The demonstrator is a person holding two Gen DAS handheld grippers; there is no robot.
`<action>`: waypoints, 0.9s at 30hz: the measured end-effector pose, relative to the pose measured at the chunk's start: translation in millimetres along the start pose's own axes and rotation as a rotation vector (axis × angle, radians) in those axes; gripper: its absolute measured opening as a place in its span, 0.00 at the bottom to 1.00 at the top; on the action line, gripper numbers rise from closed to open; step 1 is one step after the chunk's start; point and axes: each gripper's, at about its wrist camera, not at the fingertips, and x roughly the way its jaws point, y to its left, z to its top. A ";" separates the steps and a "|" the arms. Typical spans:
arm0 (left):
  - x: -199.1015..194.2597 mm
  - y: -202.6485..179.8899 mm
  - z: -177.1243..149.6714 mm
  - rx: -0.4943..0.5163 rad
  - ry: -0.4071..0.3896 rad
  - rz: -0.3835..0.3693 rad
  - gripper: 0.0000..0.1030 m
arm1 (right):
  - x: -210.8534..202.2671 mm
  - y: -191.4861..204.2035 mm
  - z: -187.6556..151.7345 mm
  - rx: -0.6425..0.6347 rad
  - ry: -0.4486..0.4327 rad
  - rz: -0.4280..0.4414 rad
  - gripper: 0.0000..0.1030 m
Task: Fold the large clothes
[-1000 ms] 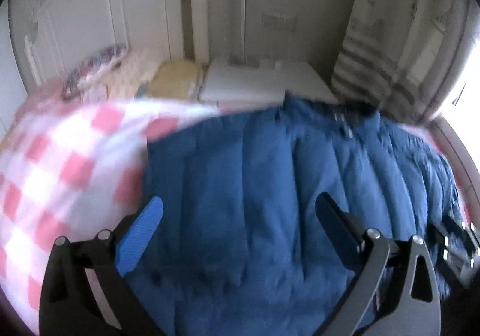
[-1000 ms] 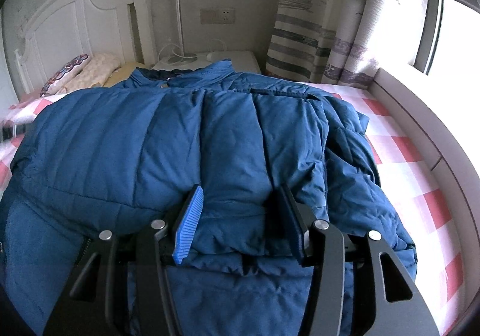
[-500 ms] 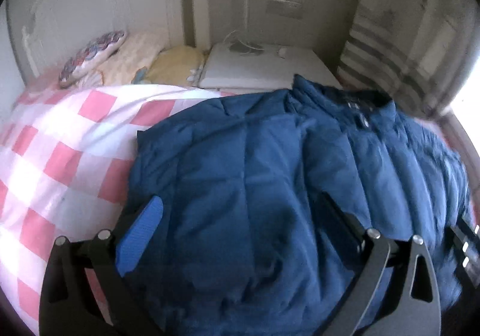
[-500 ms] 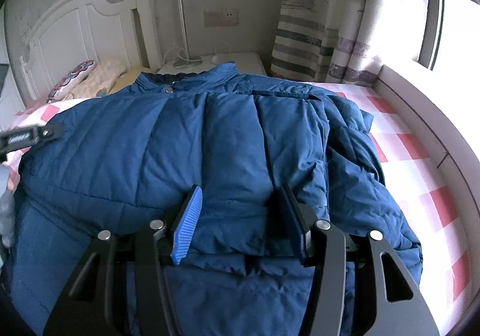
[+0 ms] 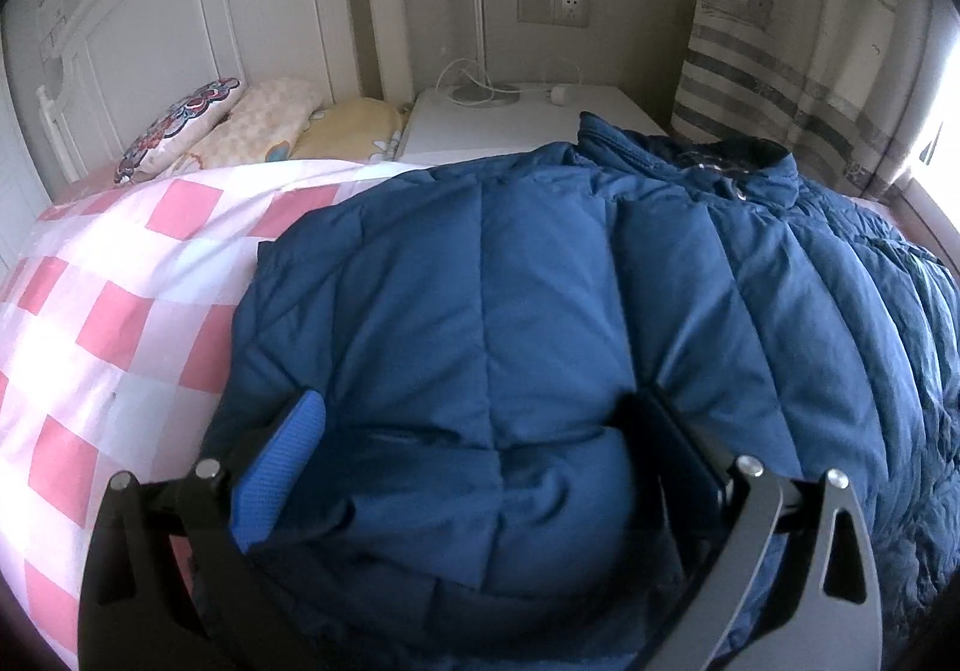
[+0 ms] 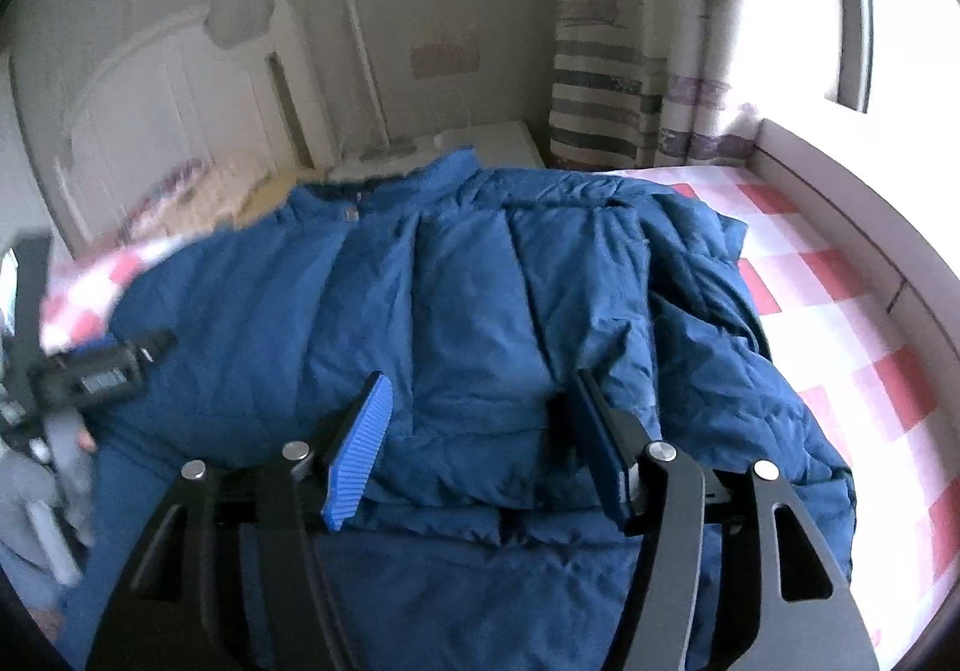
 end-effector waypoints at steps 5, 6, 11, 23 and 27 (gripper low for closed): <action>-0.2 -0.6 0.2 0.001 0.000 0.000 0.98 | -7.1 6.4 36.5 -0.046 -0.047 -0.006 0.56; -0.1 -0.4 0.3 0.001 0.000 0.000 0.98 | 0.8 5.7 45.7 -0.057 -0.028 -0.016 0.56; -0.3 -1.0 0.4 0.001 0.000 0.000 0.98 | 75.4 -15.9 45.3 -0.078 0.194 -0.052 0.67; 0.7 0.1 1.3 -0.002 0.002 -0.003 0.98 | 78.8 -17.6 35.8 -0.098 0.152 0.000 0.80; 1.2 -2.9 -0.5 0.005 0.005 0.004 0.98 | 56.5 -18.6 34.8 -0.068 0.138 -0.015 0.84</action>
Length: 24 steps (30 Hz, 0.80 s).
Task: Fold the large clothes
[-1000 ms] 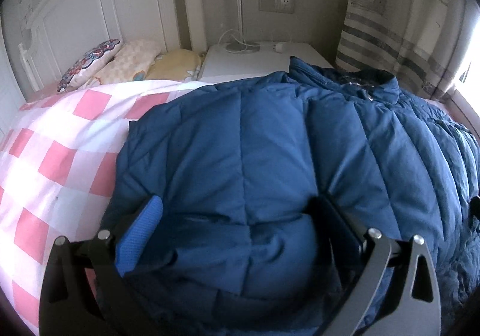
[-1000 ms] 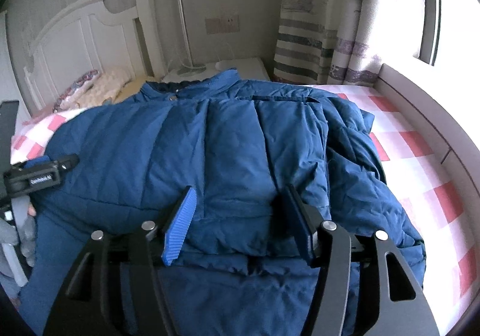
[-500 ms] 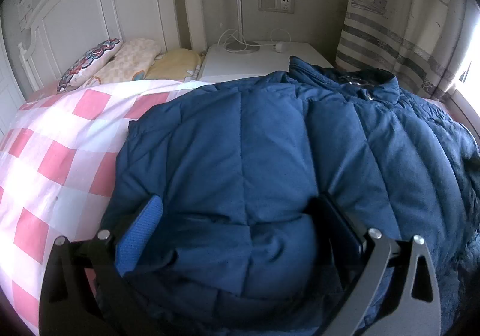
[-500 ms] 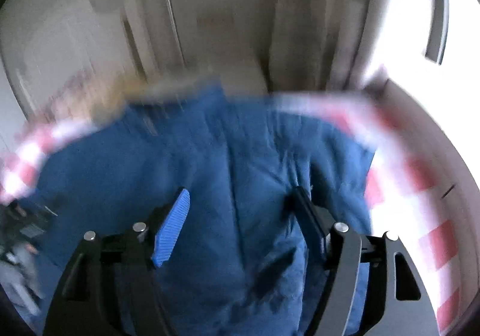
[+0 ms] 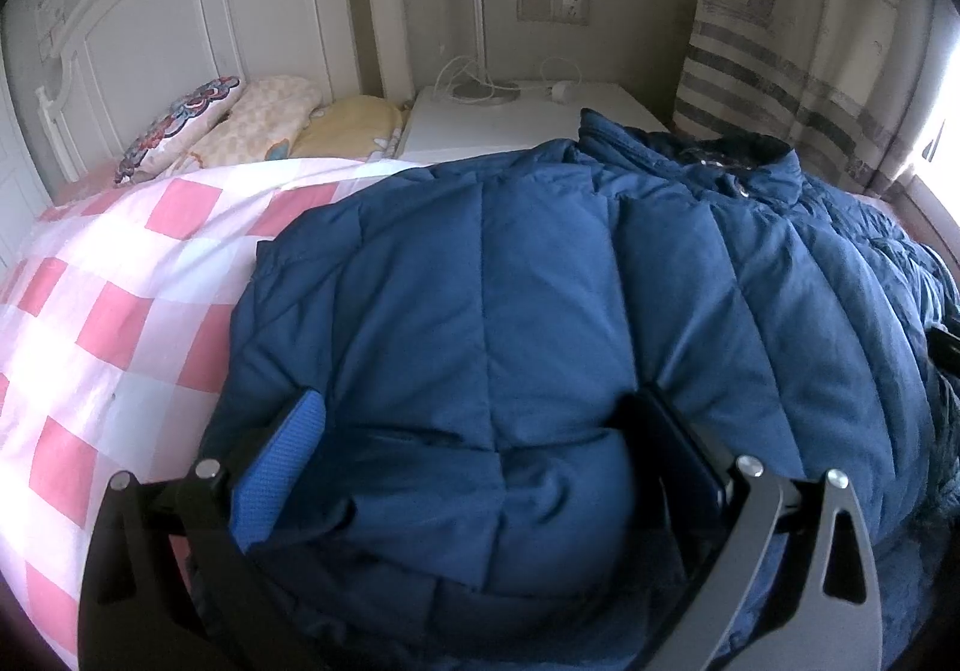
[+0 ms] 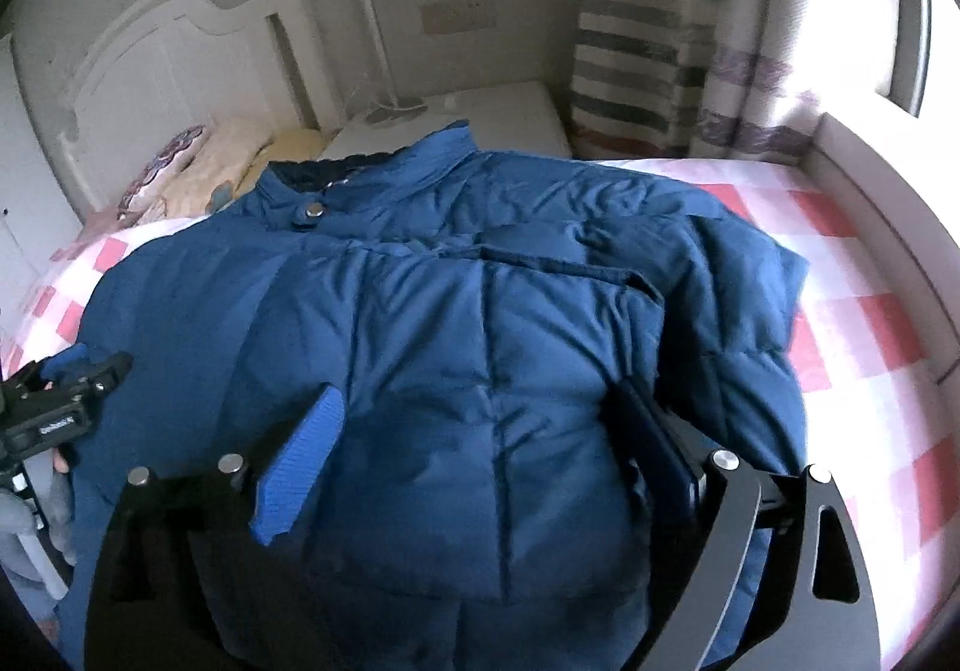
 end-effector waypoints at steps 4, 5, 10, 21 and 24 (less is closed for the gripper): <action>-24.0 6.1 -8.2 -0.003 0.032 -0.012 0.98 | -52.1 13.6 -25.8 0.027 -0.074 0.040 0.85; -44.6 6.0 -16.6 -0.013 0.029 -0.042 0.98 | -62.9 18.6 -33.7 0.007 -0.081 0.048 0.87; -106.4 -9.0 -66.1 0.058 0.028 -0.138 0.98 | -78.4 45.8 -79.6 -0.143 0.040 0.065 0.90; -141.0 -1.5 -134.0 0.063 0.075 -0.125 0.98 | -113.1 68.5 -131.8 -0.212 0.129 0.040 0.92; -151.9 2.9 -165.6 0.103 0.085 -0.141 0.98 | -129.0 77.4 -163.8 -0.269 0.139 0.052 0.93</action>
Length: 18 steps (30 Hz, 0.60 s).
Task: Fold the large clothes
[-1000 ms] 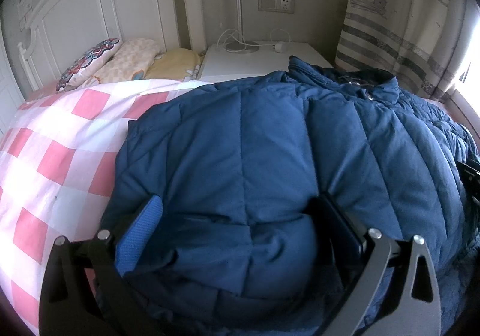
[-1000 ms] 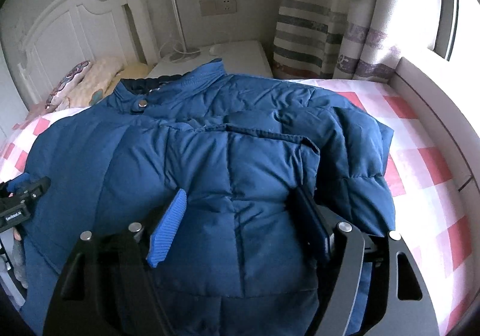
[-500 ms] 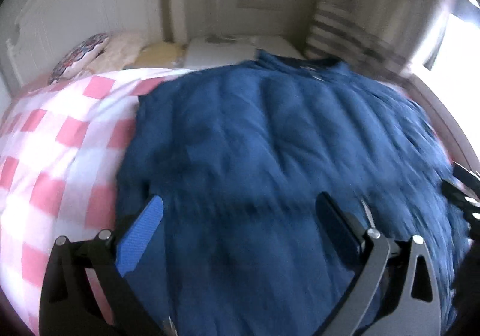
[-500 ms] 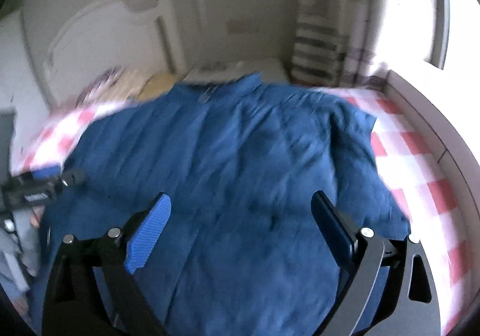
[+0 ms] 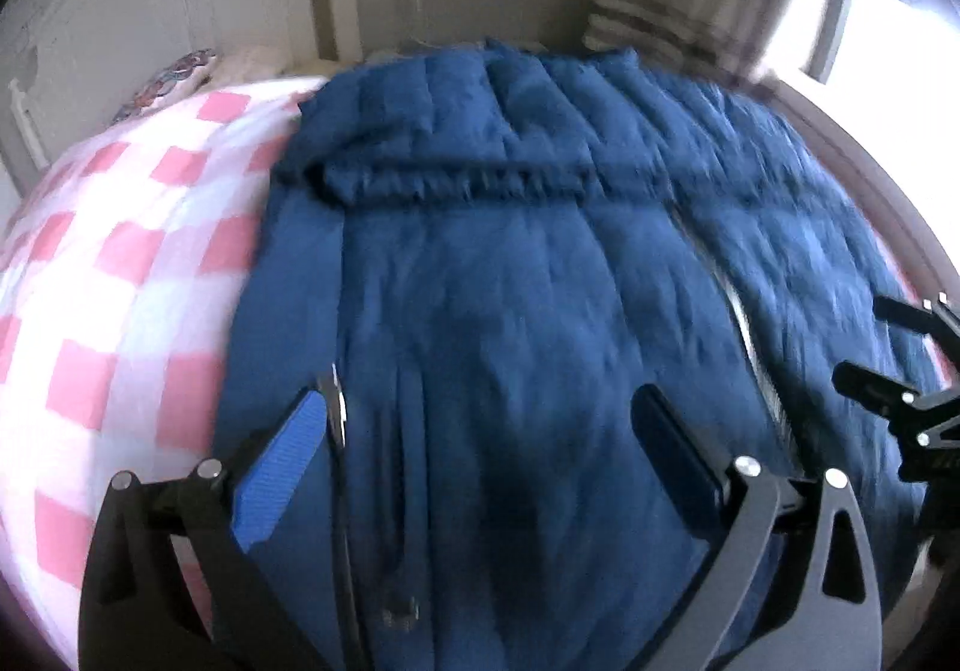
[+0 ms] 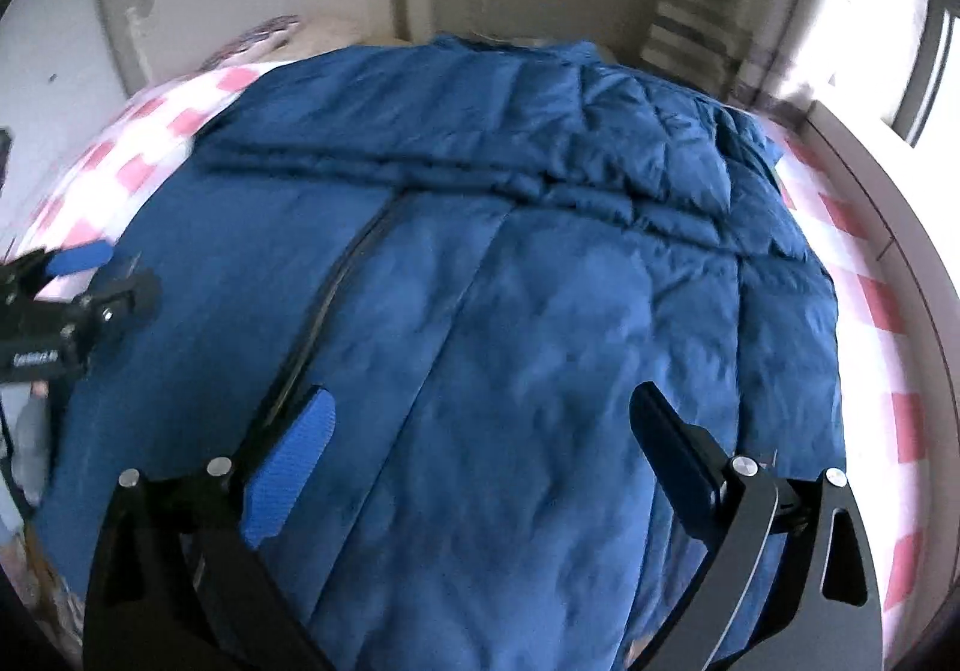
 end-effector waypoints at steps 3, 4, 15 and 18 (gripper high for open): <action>11.9 7.0 -14.9 -0.016 0.032 -0.020 0.98 | 5.7 1.8 -22.0 0.003 0.001 -0.002 0.93; 11.1 10.2 -14.3 -0.030 0.033 -0.034 0.98 | 3.0 1.9 -22.5 0.008 0.006 -0.010 0.93; -25.3 -9.1 -63.8 0.080 -0.024 0.043 0.98 | -27.5 22.0 -84.9 -0.025 -0.136 0.029 0.94; -19.7 -8.4 -59.9 0.070 0.006 0.035 0.98 | -26.9 20.5 -84.5 -0.025 -0.138 0.029 0.95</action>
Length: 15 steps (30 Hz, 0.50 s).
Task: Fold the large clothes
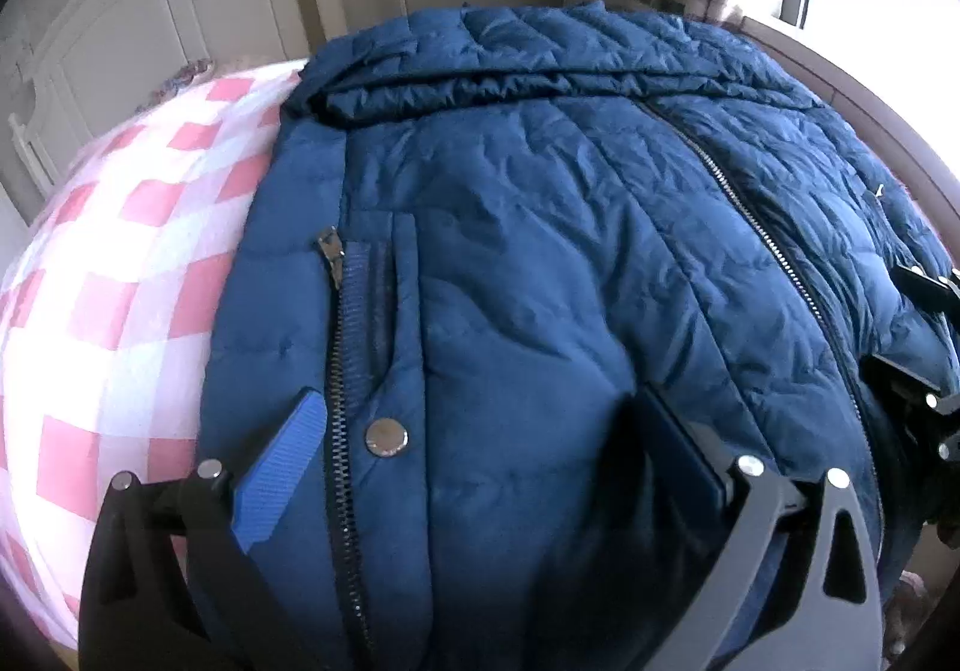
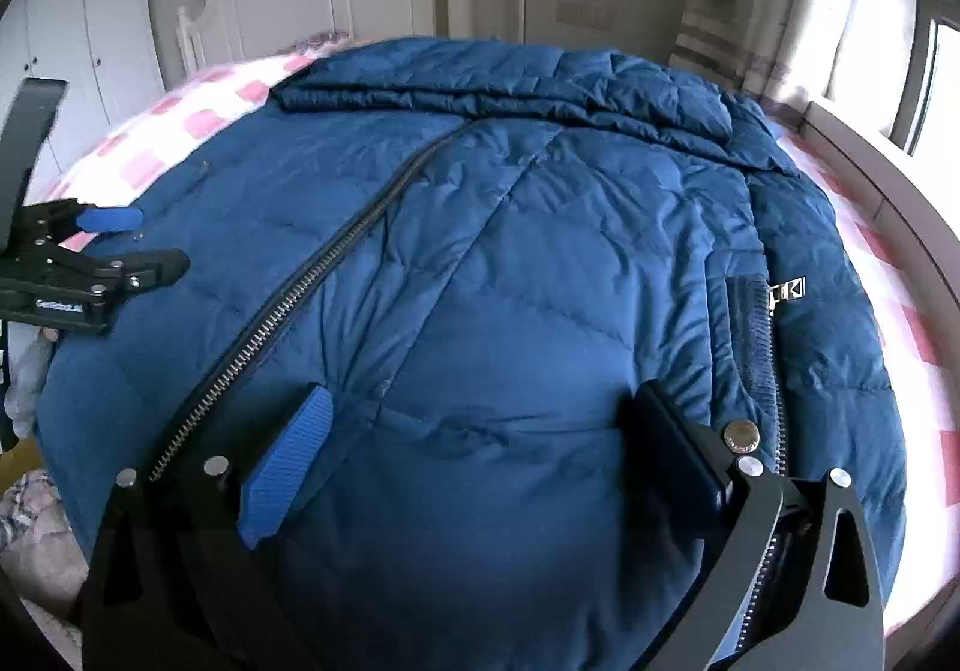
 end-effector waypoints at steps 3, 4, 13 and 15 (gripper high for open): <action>4.5 1.5 2.2 -0.013 0.010 -0.014 0.98 | 2.1 -0.1 1.6 -0.003 0.014 -0.004 0.95; 5.7 2.5 3.4 -0.013 0.010 -0.014 0.98 | 0.6 0.2 0.2 -0.002 0.012 -0.005 0.95; 5.5 1.9 2.6 -0.009 0.007 -0.002 0.98 | -28.6 -59.4 2.2 0.154 -0.001 -0.154 0.95; 5.6 1.8 2.5 -0.011 0.008 -0.004 0.98 | -14.0 -79.1 -11.0 0.180 0.065 -0.149 0.96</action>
